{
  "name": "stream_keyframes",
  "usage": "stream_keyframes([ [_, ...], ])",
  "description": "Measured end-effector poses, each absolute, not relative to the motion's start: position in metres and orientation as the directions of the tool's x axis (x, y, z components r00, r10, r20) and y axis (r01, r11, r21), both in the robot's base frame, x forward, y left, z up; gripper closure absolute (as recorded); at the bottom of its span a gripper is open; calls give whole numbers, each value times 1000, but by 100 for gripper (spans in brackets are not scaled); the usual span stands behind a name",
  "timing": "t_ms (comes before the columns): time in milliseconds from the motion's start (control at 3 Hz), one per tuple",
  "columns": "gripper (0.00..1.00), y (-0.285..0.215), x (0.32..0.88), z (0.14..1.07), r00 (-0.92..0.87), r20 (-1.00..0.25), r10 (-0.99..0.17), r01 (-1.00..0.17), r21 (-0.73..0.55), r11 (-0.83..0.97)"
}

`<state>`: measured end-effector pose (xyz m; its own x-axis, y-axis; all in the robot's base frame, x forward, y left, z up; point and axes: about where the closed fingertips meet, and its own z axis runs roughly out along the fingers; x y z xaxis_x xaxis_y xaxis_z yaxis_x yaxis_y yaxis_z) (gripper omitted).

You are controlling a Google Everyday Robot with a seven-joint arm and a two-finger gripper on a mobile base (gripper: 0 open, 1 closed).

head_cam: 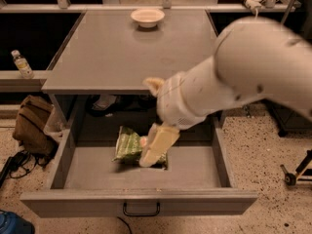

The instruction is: Pick green jalapeno chip bag from top drawer and place on counter

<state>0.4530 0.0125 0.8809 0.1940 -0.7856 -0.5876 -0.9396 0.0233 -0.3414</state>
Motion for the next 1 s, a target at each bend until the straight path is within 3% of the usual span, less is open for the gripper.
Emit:
stream_keyframes([
  [333,0,64,468,806,201,-678,-707,-958,-288,4],
  [667,0,90,505,753,178,-731,-659,-960,-277,48],
  [1000,0,90,505,753,178,-731,-659,-960,-277,48],
])
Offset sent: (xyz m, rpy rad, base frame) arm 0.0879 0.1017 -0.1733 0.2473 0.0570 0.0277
